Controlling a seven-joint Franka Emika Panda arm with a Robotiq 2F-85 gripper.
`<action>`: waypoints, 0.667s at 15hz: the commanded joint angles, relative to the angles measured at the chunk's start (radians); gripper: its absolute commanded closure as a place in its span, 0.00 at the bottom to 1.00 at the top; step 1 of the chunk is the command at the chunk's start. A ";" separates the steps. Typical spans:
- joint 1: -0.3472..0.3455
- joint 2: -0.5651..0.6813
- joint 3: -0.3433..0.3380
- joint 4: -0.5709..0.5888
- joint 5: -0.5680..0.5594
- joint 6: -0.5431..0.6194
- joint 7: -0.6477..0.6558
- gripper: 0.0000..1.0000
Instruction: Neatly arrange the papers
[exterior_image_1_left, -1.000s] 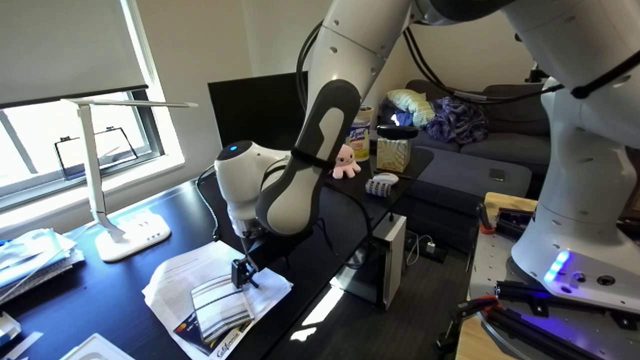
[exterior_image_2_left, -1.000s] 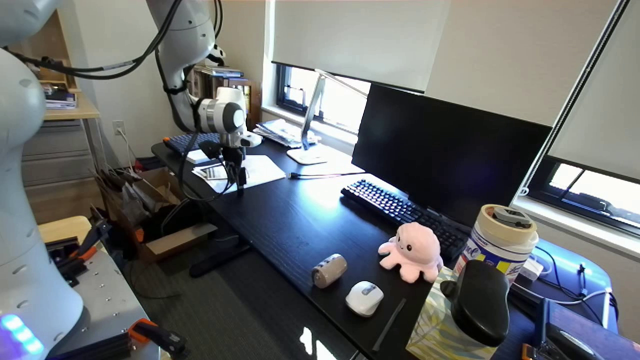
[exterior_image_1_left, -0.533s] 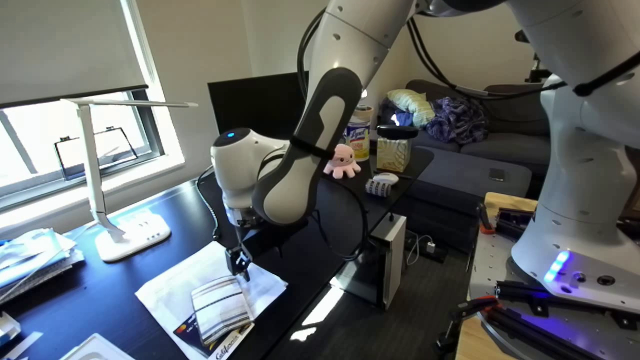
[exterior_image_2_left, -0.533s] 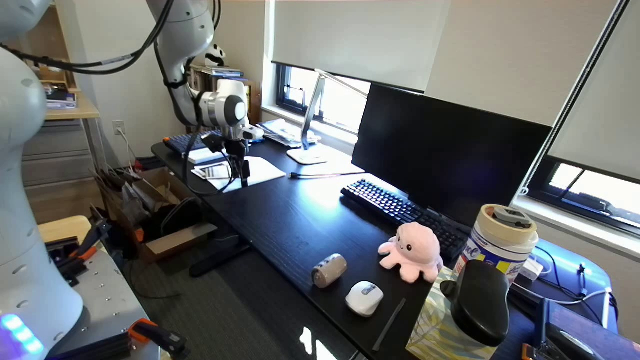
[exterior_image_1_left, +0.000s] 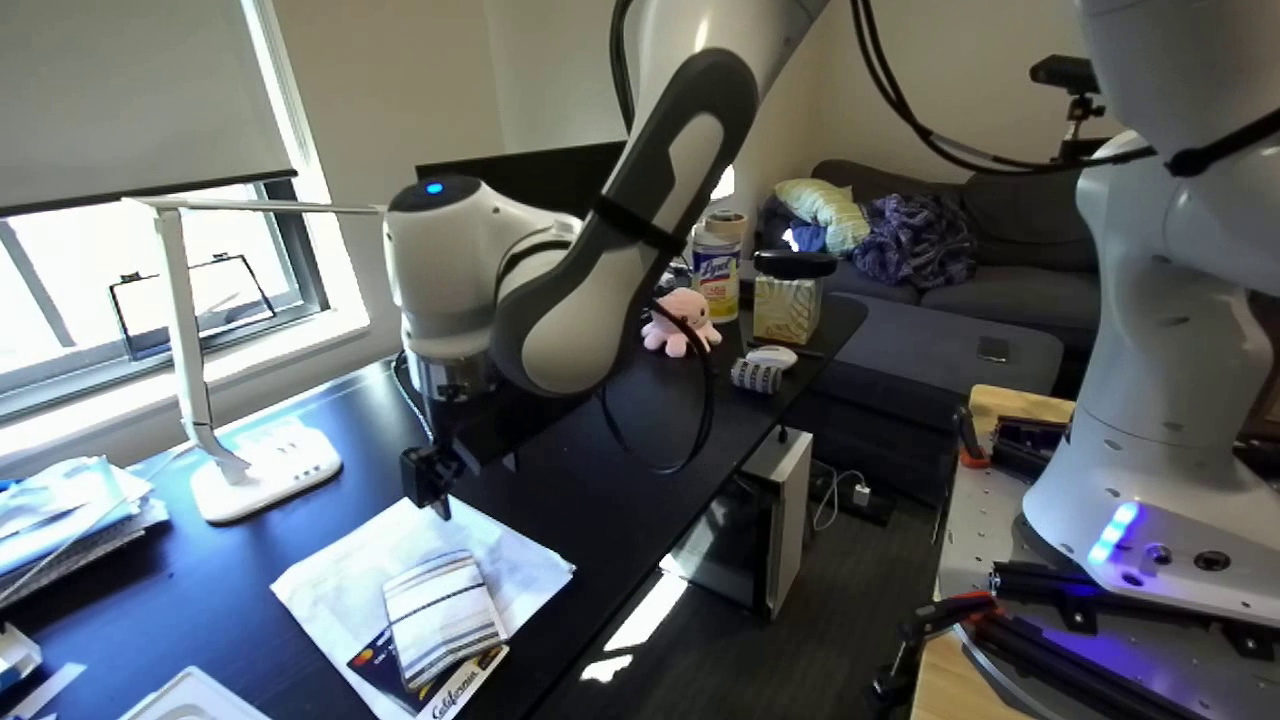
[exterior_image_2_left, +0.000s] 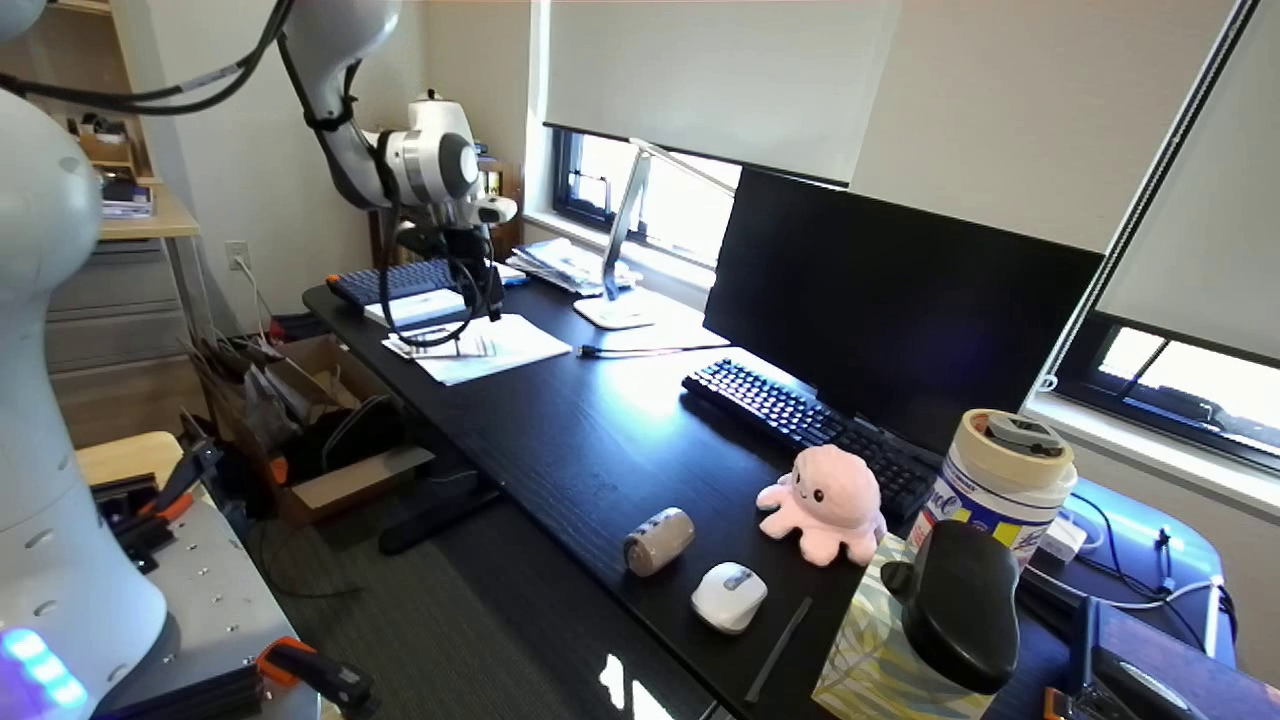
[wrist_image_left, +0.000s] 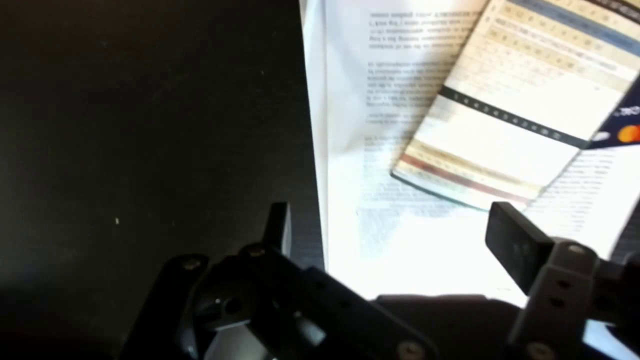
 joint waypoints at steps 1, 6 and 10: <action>-0.026 -0.128 0.044 -0.011 -0.054 -0.041 -0.151 0.00; -0.080 -0.043 0.154 0.259 -0.005 -0.145 -0.450 0.00; -0.122 0.124 0.231 0.493 0.061 -0.148 -0.701 0.00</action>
